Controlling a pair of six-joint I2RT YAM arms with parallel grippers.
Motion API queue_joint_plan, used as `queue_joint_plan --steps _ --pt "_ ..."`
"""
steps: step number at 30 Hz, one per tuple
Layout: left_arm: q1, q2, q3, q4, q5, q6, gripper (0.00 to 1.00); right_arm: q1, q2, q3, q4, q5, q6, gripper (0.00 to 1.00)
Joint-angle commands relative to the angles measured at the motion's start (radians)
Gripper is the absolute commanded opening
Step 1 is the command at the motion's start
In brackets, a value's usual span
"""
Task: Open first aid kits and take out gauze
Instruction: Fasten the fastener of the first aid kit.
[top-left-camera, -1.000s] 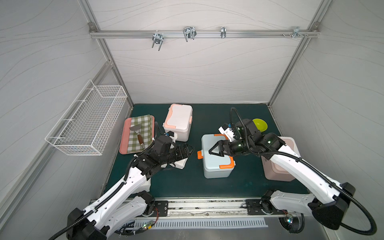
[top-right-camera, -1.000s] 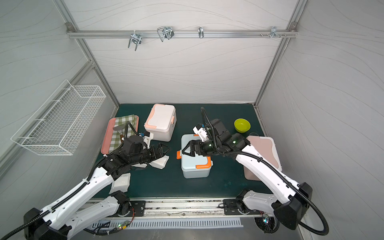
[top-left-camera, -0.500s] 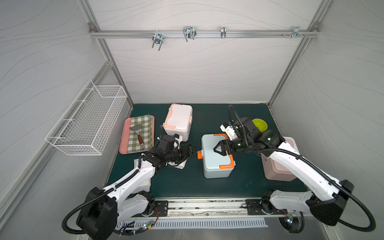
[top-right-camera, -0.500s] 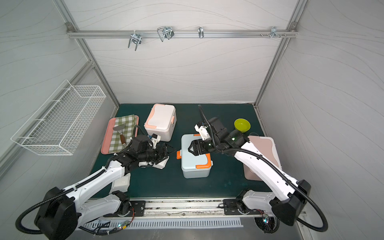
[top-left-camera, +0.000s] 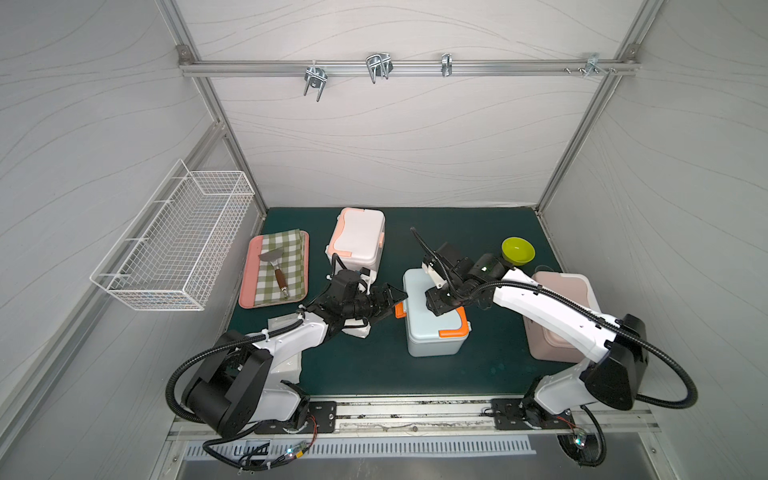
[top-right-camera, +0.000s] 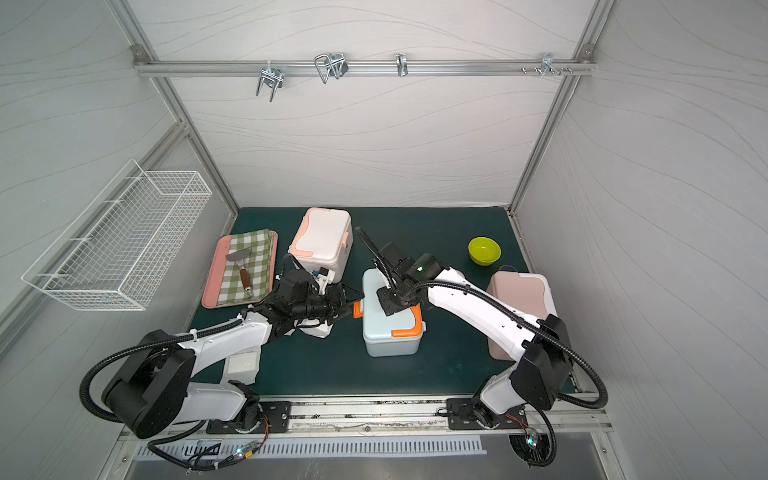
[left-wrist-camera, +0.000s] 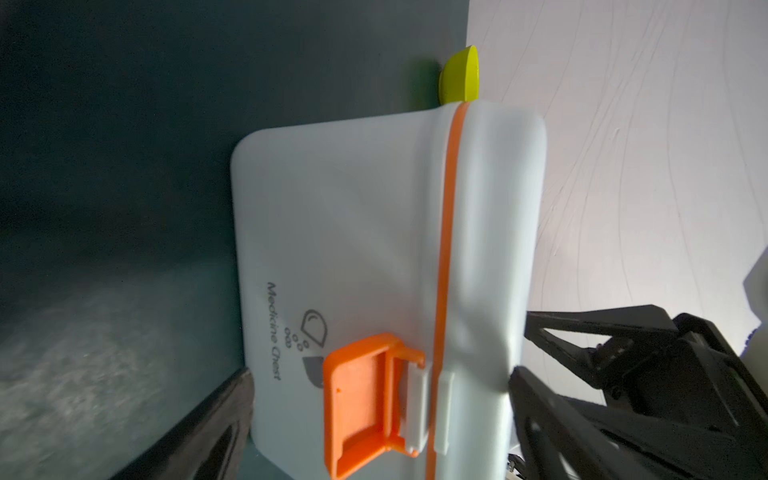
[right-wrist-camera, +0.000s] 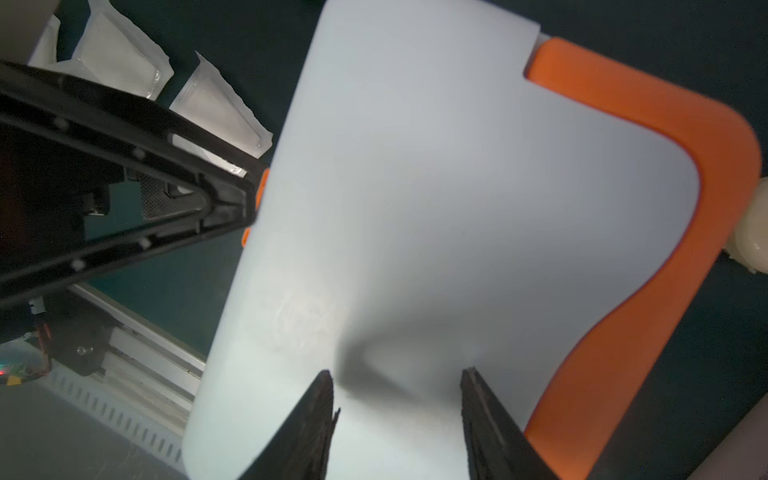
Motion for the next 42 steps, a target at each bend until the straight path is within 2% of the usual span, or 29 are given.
queue_joint_plan --steps 1,9,14,22,28,42 --pt "-0.029 0.034 0.001 0.151 0.012 -0.040 0.96 0.012 0.024 -0.065 -0.038 0.014 0.008 0.49" --pt "-0.101 0.090 0.015 0.270 -0.011 -0.073 0.95 0.013 0.002 -0.096 -0.028 0.001 0.020 0.49" --pt "-0.104 0.082 -0.009 0.357 -0.006 -0.120 0.95 0.013 -0.004 -0.101 -0.020 -0.015 0.019 0.49" --pt "-0.103 0.003 -0.026 0.370 0.000 -0.166 0.95 0.013 -0.005 -0.109 -0.005 -0.032 0.025 0.49" --pt "-0.103 0.004 -0.041 0.454 0.015 -0.233 0.96 0.013 -0.011 -0.112 0.002 -0.046 0.026 0.49" --pt "-0.069 -0.090 -0.075 0.369 -0.009 -0.207 0.96 0.013 -0.029 -0.123 0.014 -0.070 0.033 0.49"
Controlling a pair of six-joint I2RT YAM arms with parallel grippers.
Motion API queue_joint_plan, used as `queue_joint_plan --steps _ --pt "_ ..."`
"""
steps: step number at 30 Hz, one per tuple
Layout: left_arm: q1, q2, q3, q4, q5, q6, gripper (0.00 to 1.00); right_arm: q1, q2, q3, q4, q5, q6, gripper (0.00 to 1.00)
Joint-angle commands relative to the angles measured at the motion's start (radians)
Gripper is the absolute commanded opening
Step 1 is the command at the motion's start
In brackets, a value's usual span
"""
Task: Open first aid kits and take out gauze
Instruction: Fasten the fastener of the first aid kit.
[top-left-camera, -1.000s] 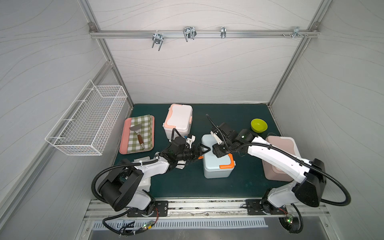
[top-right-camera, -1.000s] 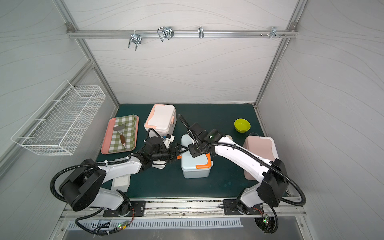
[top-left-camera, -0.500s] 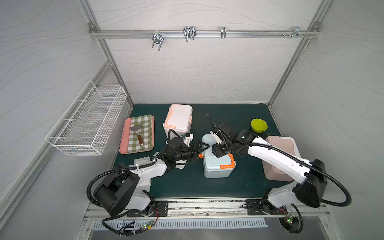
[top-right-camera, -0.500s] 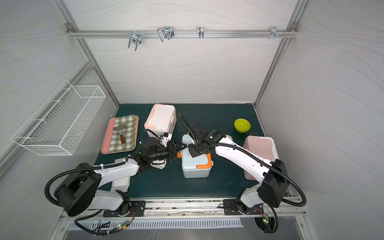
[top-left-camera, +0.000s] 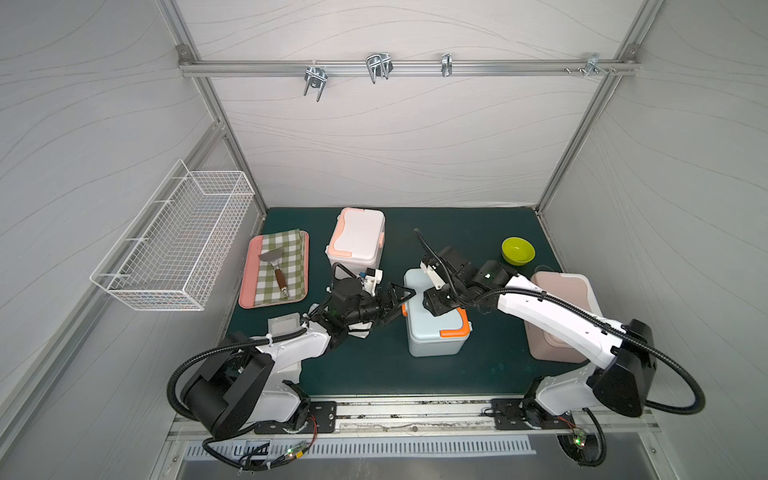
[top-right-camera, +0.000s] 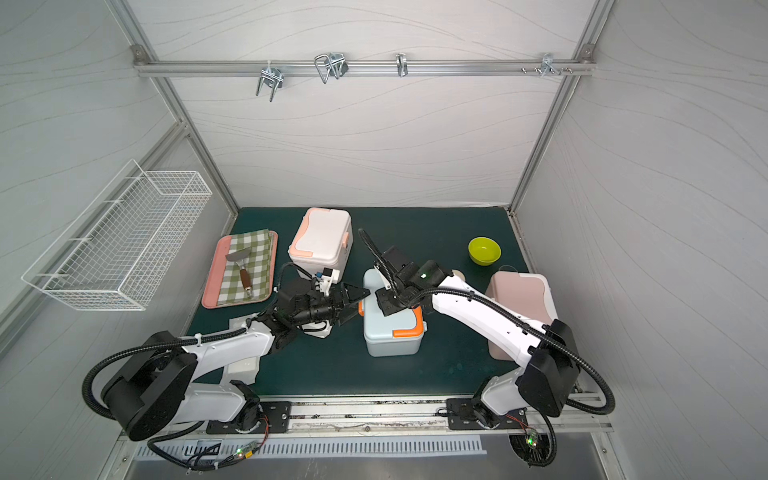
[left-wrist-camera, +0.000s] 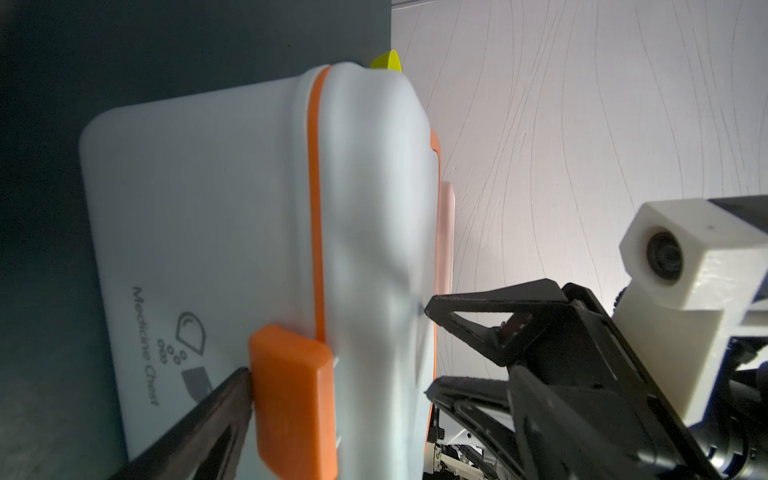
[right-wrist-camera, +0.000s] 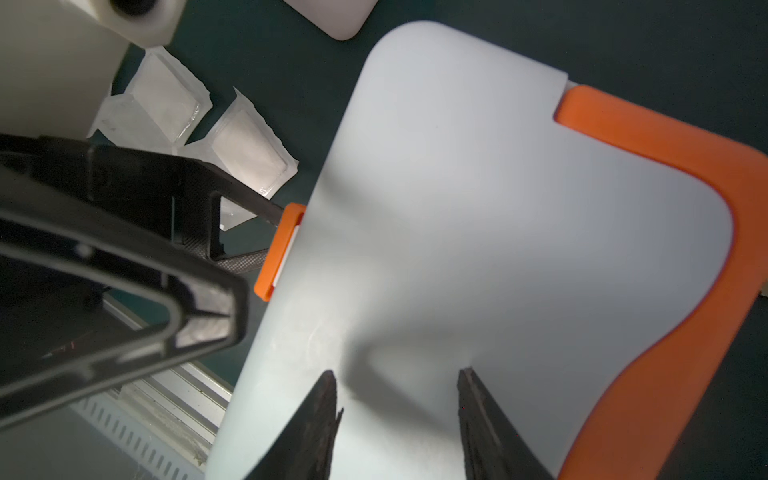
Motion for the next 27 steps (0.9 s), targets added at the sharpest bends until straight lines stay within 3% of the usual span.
queue_joint_plan --steps 1,16,27 --pt "0.008 -0.054 0.011 0.073 0.029 -0.007 0.96 0.006 0.020 -0.046 -0.097 -0.044 0.023 0.49" --pt "0.034 -0.043 -0.027 0.087 0.028 -0.041 0.96 0.008 0.018 -0.055 -0.082 -0.070 0.028 0.52" --pt "0.041 -0.109 -0.017 -0.018 0.016 -0.009 0.96 0.007 0.022 -0.052 -0.078 -0.076 0.030 0.52"
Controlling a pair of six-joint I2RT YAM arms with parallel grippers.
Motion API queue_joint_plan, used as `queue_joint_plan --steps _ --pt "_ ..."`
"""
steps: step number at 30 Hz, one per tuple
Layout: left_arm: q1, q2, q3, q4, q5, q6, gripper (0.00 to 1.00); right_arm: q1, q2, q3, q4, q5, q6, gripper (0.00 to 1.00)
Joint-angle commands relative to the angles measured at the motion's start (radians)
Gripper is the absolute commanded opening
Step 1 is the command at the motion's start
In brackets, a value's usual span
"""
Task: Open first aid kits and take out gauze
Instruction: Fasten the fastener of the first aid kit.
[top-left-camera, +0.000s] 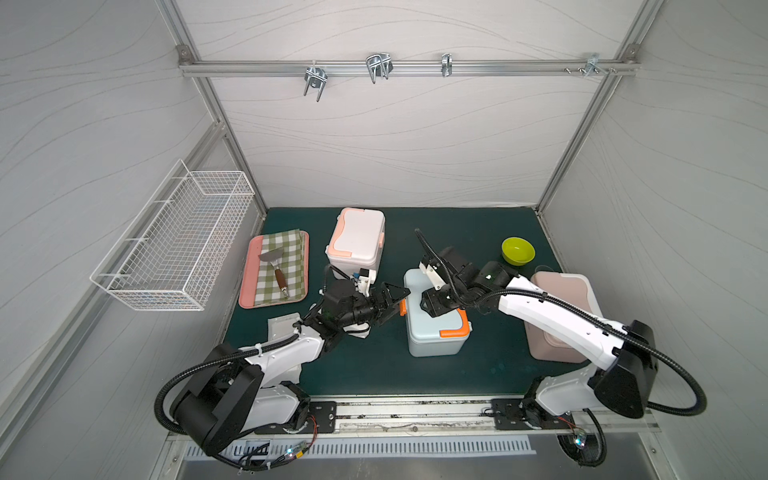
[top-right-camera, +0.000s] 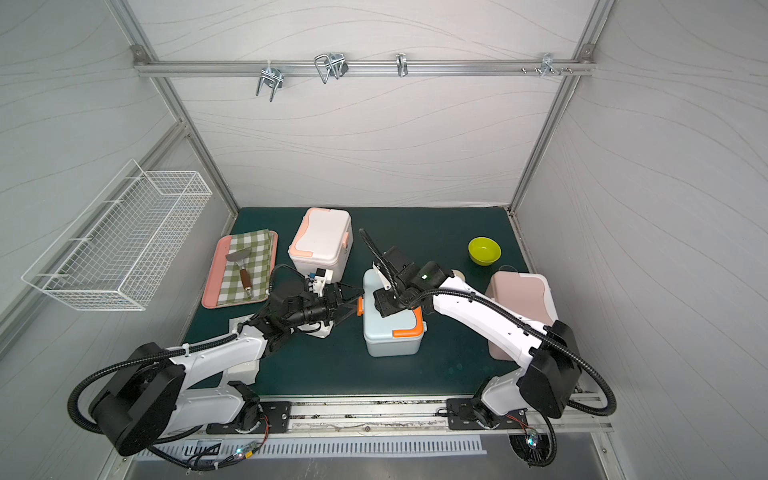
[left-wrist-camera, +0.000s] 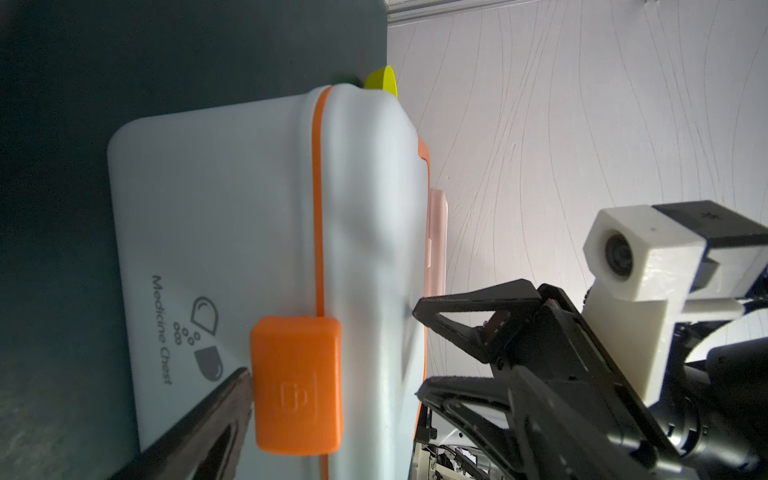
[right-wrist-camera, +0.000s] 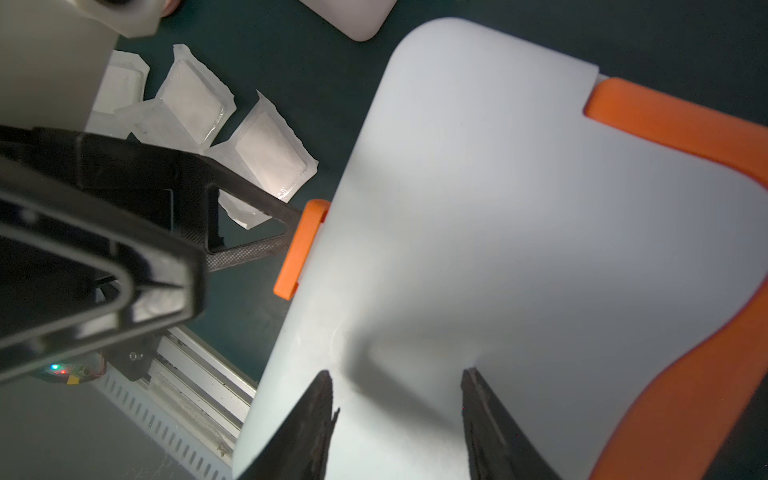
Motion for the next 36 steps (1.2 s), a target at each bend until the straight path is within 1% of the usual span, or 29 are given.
queue_joint_plan --steps 1,8,12,15,18,20,23,25,29,33,36 --pt "0.006 -0.033 0.010 0.006 0.013 0.005 0.96 0.007 0.026 -0.043 -0.099 -0.033 0.011 0.52" --pt "0.011 -0.048 0.018 -0.087 -0.005 0.031 0.96 0.007 0.026 -0.035 -0.103 -0.032 0.011 0.54" --pt "0.017 -0.078 0.036 -0.244 -0.035 0.077 0.96 0.007 0.001 -0.017 -0.110 -0.046 0.017 0.58" --pt "0.017 -0.127 0.068 -0.379 -0.062 0.137 0.96 0.004 -0.034 0.007 -0.123 -0.036 0.020 0.63" --pt "0.016 -0.181 0.113 -0.527 -0.086 0.196 0.96 -0.018 -0.084 0.024 -0.136 -0.030 0.022 0.74" --pt "0.011 -0.208 0.152 -0.630 -0.103 0.240 0.95 -0.045 -0.121 0.021 -0.139 -0.034 0.024 0.81" --pt "-0.015 -0.235 0.225 -0.775 -0.138 0.308 0.95 -0.108 -0.184 -0.010 -0.128 -0.052 0.024 0.86" --pt "-0.049 -0.230 0.284 -0.861 -0.164 0.354 0.95 -0.161 -0.230 -0.042 -0.112 -0.073 0.023 0.87" --pt "-0.110 -0.177 0.388 -0.962 -0.207 0.416 0.94 -0.264 -0.304 -0.116 -0.072 -0.147 0.026 0.87" --pt "-0.149 -0.094 0.472 -1.004 -0.237 0.462 0.93 -0.345 -0.349 -0.201 -0.020 -0.258 0.037 0.82" --pt "-0.159 -0.030 0.510 -1.000 -0.230 0.477 0.93 -0.370 -0.355 -0.250 0.006 -0.319 0.043 0.77"
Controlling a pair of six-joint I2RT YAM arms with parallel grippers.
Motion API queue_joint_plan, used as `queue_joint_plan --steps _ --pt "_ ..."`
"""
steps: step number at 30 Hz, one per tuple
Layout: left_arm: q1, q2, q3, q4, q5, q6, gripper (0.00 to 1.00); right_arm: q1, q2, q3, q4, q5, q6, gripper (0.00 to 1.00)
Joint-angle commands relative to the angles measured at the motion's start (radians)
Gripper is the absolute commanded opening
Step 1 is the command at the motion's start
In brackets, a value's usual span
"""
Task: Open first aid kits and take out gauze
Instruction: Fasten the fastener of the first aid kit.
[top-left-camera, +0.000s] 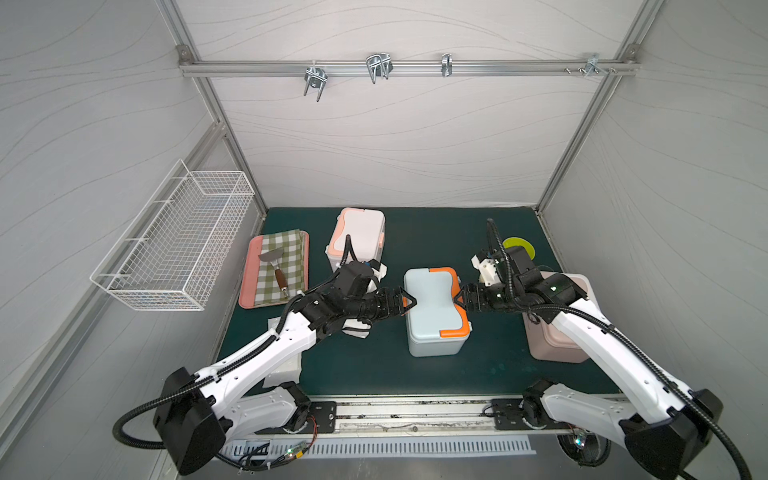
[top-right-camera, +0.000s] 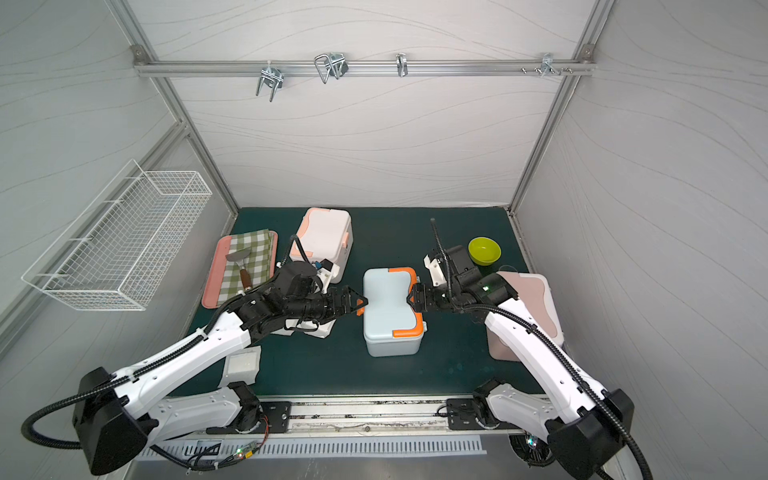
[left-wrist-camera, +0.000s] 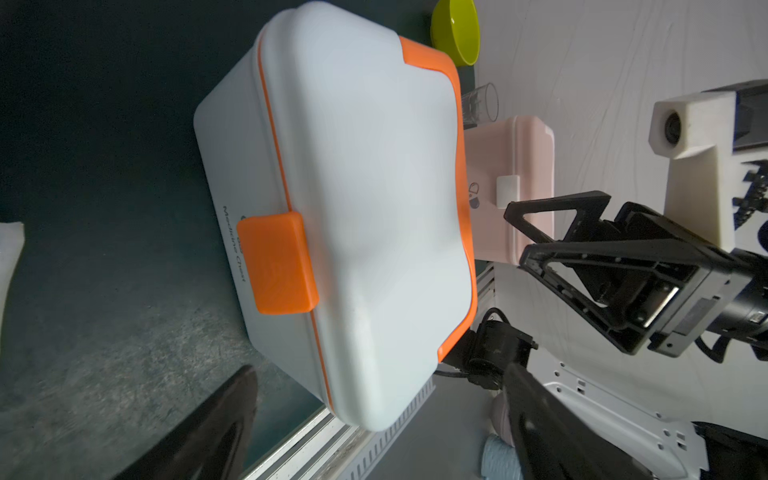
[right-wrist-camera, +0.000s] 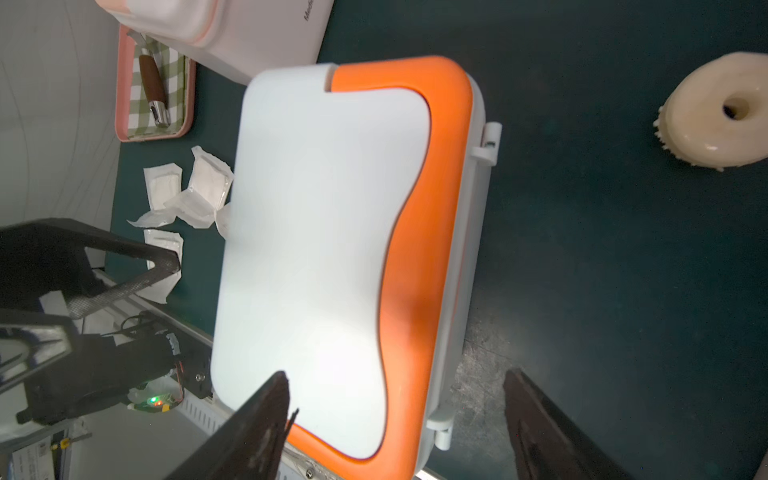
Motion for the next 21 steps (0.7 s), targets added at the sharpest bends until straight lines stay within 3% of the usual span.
queue_joint_plan --steps 1,21 --pt "-0.009 0.065 0.065 -0.040 -0.022 0.060 0.93 -0.018 -0.013 -0.044 0.048 -0.114 0.008 0.76" --pt "-0.047 0.297 0.185 0.087 0.039 0.040 0.90 -0.022 0.025 -0.122 0.114 -0.197 0.002 0.63"
